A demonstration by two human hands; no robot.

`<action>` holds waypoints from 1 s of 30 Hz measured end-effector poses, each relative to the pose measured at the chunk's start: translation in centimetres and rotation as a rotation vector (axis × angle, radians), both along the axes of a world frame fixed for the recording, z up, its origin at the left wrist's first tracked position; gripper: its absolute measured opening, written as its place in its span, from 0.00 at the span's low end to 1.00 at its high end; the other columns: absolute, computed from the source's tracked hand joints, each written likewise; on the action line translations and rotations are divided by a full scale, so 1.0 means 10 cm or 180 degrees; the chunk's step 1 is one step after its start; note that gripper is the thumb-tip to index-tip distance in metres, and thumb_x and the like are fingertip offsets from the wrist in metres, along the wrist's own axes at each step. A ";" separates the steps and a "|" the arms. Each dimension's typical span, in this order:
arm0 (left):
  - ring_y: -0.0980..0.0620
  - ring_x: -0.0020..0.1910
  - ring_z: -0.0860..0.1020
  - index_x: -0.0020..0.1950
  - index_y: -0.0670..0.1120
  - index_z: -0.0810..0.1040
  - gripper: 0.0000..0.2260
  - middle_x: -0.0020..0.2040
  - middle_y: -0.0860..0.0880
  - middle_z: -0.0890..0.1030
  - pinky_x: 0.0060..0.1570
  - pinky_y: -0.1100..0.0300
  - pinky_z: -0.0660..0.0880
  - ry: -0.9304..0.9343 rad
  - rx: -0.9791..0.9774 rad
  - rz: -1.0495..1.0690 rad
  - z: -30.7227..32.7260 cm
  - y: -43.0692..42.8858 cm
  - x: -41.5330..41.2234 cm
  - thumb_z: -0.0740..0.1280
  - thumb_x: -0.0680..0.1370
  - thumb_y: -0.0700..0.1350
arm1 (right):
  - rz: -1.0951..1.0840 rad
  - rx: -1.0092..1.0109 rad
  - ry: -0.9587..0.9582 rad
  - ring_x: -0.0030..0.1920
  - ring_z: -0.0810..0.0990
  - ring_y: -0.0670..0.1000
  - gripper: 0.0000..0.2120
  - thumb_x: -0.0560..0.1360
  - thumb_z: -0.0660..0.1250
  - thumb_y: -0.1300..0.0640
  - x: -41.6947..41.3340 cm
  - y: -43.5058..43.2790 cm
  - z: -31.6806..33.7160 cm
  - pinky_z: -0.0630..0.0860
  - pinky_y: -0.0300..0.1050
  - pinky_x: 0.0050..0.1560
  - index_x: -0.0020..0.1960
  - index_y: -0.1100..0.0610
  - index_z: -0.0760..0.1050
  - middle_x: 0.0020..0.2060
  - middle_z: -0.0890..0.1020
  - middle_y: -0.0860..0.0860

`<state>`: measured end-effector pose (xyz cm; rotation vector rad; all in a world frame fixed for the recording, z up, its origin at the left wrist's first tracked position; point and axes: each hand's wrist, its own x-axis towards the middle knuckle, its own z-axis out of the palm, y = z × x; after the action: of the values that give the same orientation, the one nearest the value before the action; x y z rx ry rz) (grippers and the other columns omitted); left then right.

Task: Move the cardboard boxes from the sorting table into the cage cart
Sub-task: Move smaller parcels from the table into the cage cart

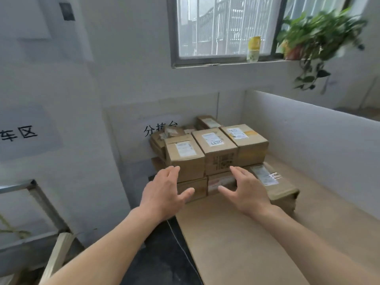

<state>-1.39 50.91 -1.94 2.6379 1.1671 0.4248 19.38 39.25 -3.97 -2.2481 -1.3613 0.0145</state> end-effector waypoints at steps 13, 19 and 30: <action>0.52 0.78 0.61 0.81 0.49 0.57 0.36 0.79 0.52 0.63 0.71 0.50 0.68 0.0222 -0.0308 -0.0820 -0.46 0.00 1.74 0.62 0.79 0.66 | -0.1066 -0.0317 0.0286 0.61 0.77 0.52 0.25 0.71 0.70 0.39 1.35 -0.47 -0.38 0.75 0.48 0.57 0.63 0.51 0.76 0.60 0.79 0.47; 0.52 0.77 0.62 0.81 0.49 0.58 0.37 0.79 0.52 0.63 0.72 0.51 0.67 0.0272 -0.0677 -0.1016 -0.87 0.21 2.36 0.63 0.78 0.66 | -0.1349 -0.0523 0.0414 0.63 0.77 0.52 0.28 0.72 0.70 0.39 1.78 -0.35 -0.63 0.75 0.50 0.59 0.67 0.50 0.74 0.62 0.78 0.47; 0.48 0.75 0.65 0.80 0.48 0.58 0.35 0.78 0.49 0.64 0.69 0.52 0.68 0.0604 -0.1228 -0.1174 -1.67 0.61 3.26 0.62 0.79 0.65 | -0.1783 -0.1162 0.0712 0.74 0.67 0.53 0.38 0.75 0.68 0.36 2.63 0.15 -1.19 0.66 0.49 0.71 0.77 0.55 0.64 0.74 0.69 0.52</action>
<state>31.25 57.00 -18.60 2.5020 0.6915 -0.1117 45.64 40.80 -15.92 -2.7594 -0.6174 0.3324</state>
